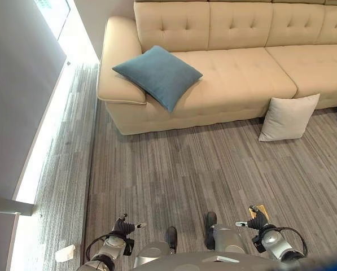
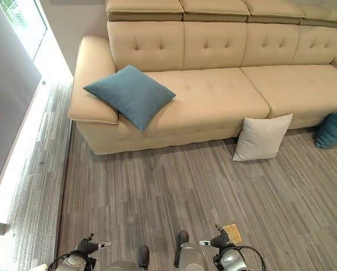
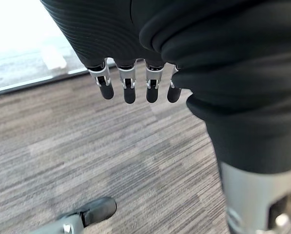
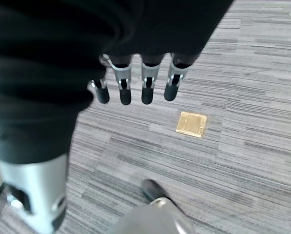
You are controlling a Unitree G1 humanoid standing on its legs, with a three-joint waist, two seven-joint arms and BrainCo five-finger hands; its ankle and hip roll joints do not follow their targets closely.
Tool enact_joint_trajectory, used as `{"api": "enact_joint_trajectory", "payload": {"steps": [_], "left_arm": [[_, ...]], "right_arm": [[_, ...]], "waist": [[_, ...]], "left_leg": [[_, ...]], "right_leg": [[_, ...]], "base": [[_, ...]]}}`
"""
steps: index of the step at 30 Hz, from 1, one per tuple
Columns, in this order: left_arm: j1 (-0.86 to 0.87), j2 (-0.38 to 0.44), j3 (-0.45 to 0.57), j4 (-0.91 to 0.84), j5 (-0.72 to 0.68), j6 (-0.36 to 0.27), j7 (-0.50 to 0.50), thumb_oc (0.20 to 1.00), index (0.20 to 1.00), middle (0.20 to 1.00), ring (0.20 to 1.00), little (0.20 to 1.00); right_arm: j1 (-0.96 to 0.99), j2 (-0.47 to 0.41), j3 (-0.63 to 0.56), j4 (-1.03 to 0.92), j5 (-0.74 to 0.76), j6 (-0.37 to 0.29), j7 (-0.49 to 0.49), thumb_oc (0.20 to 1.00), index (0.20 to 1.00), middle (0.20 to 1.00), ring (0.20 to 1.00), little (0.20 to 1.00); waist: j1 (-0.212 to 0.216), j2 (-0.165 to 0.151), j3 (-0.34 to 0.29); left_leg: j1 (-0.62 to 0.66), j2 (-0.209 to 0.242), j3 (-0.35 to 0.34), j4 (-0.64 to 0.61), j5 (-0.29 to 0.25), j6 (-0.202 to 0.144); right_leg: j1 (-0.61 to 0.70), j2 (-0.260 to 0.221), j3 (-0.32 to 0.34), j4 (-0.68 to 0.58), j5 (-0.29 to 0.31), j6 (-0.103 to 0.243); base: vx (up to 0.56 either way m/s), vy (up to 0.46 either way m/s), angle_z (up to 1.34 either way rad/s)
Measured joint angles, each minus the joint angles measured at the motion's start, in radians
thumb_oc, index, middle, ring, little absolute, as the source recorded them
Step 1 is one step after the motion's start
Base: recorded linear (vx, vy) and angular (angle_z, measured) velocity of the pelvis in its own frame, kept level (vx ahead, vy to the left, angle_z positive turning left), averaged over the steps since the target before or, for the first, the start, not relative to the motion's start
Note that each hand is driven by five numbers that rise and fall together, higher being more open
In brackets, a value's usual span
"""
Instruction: Pick up all the scattered cushions and arrange them neatly on the sofa.
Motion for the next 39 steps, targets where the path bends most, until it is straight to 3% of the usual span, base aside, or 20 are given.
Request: {"api": "enact_joint_trajectory", "payload": {"steps": [3,6,7,8,9,10,11,13,15,17,20,22,23,25,27,29,31,35,36,39], "left_arm": [[-0.003,-0.026,0.001,0.018,0.000,-0.001,0.000,1.000,1.000,1.000,1.000,1.000],[0.018,-0.040,0.000,0.016,-0.001,-0.002,0.000,1.000,1.000,1.000,1.000,1.000],[0.014,-0.038,0.001,0.016,-0.001,-0.002,0.000,1.000,1.000,1.000,1.000,1.000],[0.015,-0.043,0.001,0.016,-0.002,-0.002,0.000,1.000,1.000,1.000,1.000,1.000],[-0.005,-0.036,0.002,0.015,-0.004,-0.003,0.000,1.000,1.000,1.000,1.000,1.000],[-0.023,-0.026,0.002,0.014,-0.004,-0.004,0.000,1.000,1.000,1.000,1.000,1.000],[-0.036,-0.018,0.001,0.012,-0.004,-0.003,0.000,1.000,1.000,1.000,1.000,1.000],[-0.054,-0.017,-0.002,-0.001,-0.004,-0.003,-0.001,1.000,1.000,1.000,1.000,1.000],[-0.077,-0.016,-0.015,-0.028,-0.003,-0.001,-0.001,1.000,1.000,1.000,1.000,1.000],[-0.081,-0.012,-0.025,-0.048,-0.003,-0.001,0.000,1.000,1.000,1.000,1.000,1.000],[-0.064,-0.020,-0.020,-0.051,-0.004,0.000,0.000,1.000,1.000,1.000,1.000,1.000],[-0.042,-0.028,-0.022,-0.051,-0.004,0.001,0.000,1.000,1.000,1.000,1.000,1.000],[-0.020,-0.035,-0.020,-0.045,-0.005,0.002,-0.001,1.000,1.000,1.000,1.000,1.000],[-0.016,-0.024,-0.022,-0.024,-0.003,0.004,-0.001,1.000,1.000,1.000,1.000,1.000],[-0.001,-0.007,-0.025,-0.011,-0.003,0.017,-0.005,1.000,1.000,1.000,1.000,1.000],[0.014,-0.002,-0.032,-0.012,-0.004,0.021,-0.006,1.000,1.000,1.000,1.000,1.000],[0.001,0.009,-0.041,-0.010,-0.003,0.022,-0.006,1.000,1.000,1.000,1.000,1.000],[0.008,0.006,-0.040,-0.002,-0.003,0.022,-0.007,1.000,1.000,1.000,1.000,1.000],[0.012,0.005,-0.039,0.013,-0.002,0.022,-0.007,1.000,1.000,1.000,1.000,1.000],[0.037,0.010,-0.029,0.018,-0.002,0.023,-0.008,1.000,1.000,1.000,1.000,1.000]], "right_arm": [[0.023,0.001,0.000,0.010,0.000,0.002,0.000,1.000,1.000,1.000,1.000,1.000],[0.040,-0.002,-0.007,0.030,0.001,0.000,0.001,1.000,1.000,1.000,1.000,1.000],[0.041,0.003,-0.019,0.032,0.001,-0.002,0.001,1.000,1.000,1.000,1.000,1.000],[0.029,-0.004,-0.033,0.023,0.003,-0.006,0.000,1.000,1.000,1.000,1.000,1.000],[0.008,-0.004,-0.028,0.033,0.004,-0.012,-0.001,1.000,1.000,1.000,1.000,1.000],[-0.004,-0.003,-0.022,0.041,0.005,-0.013,-0.001,1.000,1.000,1.000,1.000,1.000],[-0.006,-0.001,-0.022,0.043,0.017,-0.016,-0.002,1.000,1.000,1.000,1.000,1.000],[-0.005,0.004,-0.021,0.055,0.023,-0.014,-0.001,1.000,1.000,1.000,1.000,1.000],[-0.017,0.015,-0.020,0.097,0.028,-0.009,-0.001,1.000,1.000,1.000,1.000,1.000],[-0.008,0.024,-0.017,0.116,0.042,-0.007,-0.001,1.000,1.000,1.000,1.000,1.000],[-0.006,0.025,-0.012,0.122,0.043,-0.008,-0.001,1.000,1.000,1.000,1.000,1.000],[0.012,0.017,-0.012,0.123,0.043,-0.008,-0.001,1.000,1.000,1.000,1.000,1.000],[0.018,0.010,-0.011,0.125,0.042,-0.007,-0.001,1.000,1.000,1.000,1.000,1.000],[0.033,0.034,-0.007,0.124,0.042,-0.007,0.001,1.000,1.000,1.000,1.000,1.000],[0.037,0.049,0.001,0.100,0.042,-0.002,0.014,1.000,1.000,1.000,1.000,1.000],[0.031,0.052,-0.001,0.077,0.041,-0.003,0.020,1.000,1.000,1.000,1.000,1.000],[0.019,0.062,-0.004,0.062,0.041,-0.001,0.021,1.000,1.000,1.000,1.000,1.000],[0.029,0.065,-0.002,0.049,0.041,-0.001,0.021,1.000,1.000,1.000,1.000,1.000],[0.018,0.065,-0.002,0.040,0.041,-0.001,0.022,1.000,1.000,1.000,1.000,1.000],[0.026,0.064,-0.003,0.040,0.040,0.008,0.022,1.000,1.000,1.000,1.000,1.000]], "waist": [[-0.026,0.004,0.003],[-0.020,0.026,-0.022],[-0.021,0.020,-0.020],[-0.012,0.004,-0.023],[-0.012,-0.018,-0.012],[0.009,-0.036,-0.007],[0.017,-0.051,-0.004],[0.010,-0.066,0.006],[0.008,-0.096,0.032],[0.010,-0.096,0.034],[0.009,-0.075,0.023],[0.009,-0.052,0.003],[0.005,-0.028,-0.011],[-0.001,-0.048,-0.031],[0.004,-0.041,-0.045],[0.010,-0.031,-0.054],[0.008,-0.027,-0.059],[0.003,-0.014,-0.062],[0.008,-0.023,-0.063],[-0.018,-0.040,-0.059]], "left_leg": [[0.069,0.013,-0.076,-0.003,-0.043,-0.035],[0.113,0.047,-0.126,0.016,-0.093,-0.080],[0.088,0.051,-0.121,0.095,-0.109,-0.111],[0.016,0.053,-0.073,0.269,-0.138,-0.174],[-0.109,0.050,-0.040,0.497,-0.151,-0.211],[-0.180,0.062,0.001,0.635,-0.134,-0.242],[-0.217,0.098,0.056,0.672,-0.134,-0.235],[-0.257,0.137,0.106,0.628,-0.129,-0.226],[-0.285,0.160,0.215,0.359,-0.096,-0.205],[-0.299,0.165,0.237,0.184,0.006,-0.212],[-0.307,0.157,0.237,0.109,0.094,-0.205],[-0.275,0.138,0.236,0.110,0.126,-0.166],[-0.243,0.131,0.217,0.094,0.171,-0.116],[-0.195,0.087,0.222,0.055,0.166,-0.066],[-0.098,0.056,0.251,0.000,0.107,-0.031],[-0.068,0.047,0.281,-0.002,0.093,-0.026],[-0.047,0.036,0.281,-0.003,0.061,-0.015],[-0.017,0.038,0.304,-0.003,0.039,-0.037],[-0.002,0.037,0.324,-0.002,0.027,-0.046],[0.037,0.039,0.318,-0.002,-0.001,-0.073]], "right_leg": [[0.053,0.041,0.023,-0.135,0.095,-0.011],[0.124,0.071,0.008,-0.150,0.158,-0.086],[0.176,0.075,-0.025,-0.196,0.169,-0.101],[0.203,0.079,-0.044,-0.196,0.150,-0.161],[0.215,0.071,-0.067,-0.196,0.133,-0.175],[0.223,0.073,-0.072,-0.195,0.120,-0.193],[0.241,0.079,-0.093,-0.195,0.099,-0.221],[0.263,0.086,-0.122,-0.196,0.070,-0.234],[0.297,0.090,-0.167,-0.199,0.023,-0.210],[0.334,0.110,-0.177,-0.201,-0.010,-0.173],[0.383,0.132,-0.161,-0.200,-0.042,-0.155],[0.411,0.135,-0.136,-0.195,-0.052,-0.143],[0.431,0.142,-0.109,-0.190,-0.072,-0.128],[0.430,0.096,-0.083,-0.141,-0.094,-0.097],[0.327,0.024,-0.059,0.167,-0.174,-0.009],[0.205,-0.027,-0.060,0.428,-0.206,0.041],[0.102,-0.073,-0.062,0.482,-0.207,0.040],[0.081,-0.115,-0.088,0.250,-0.169,0.037],[0.078,-0.139,-0.124,0.064,-0.064,0.060],[0.087,-0.148,-0.117,-0.069,0.053,0.060]], "base": [[0.23,-0.171,0.87],[0.21,-0.235,0.82],[0.11,-0.243,0.86],[0.15,-0.303,0.91],[0.11,-0.230,0.58],[0.13,-0.147,0.40],[0.15,-0.124,0.42],[0.22,-0.093,0.55],[0.22,-0.008,0.57],[0.27,0.030,0.13],[0.25,0.088,-0.22],[0.22,0.116,-0.50],[0.13,0.101,-0.48],[0.25,0.229,-0.24],[0.22,0.225,-0.36],[0.18,0.078,-0.24],[0.23,-0.024,-0.09],[0.16,-0.126,-0.16],[0.15,-0.118,-0.29],[0.17,-0.184,-0.04]]}}
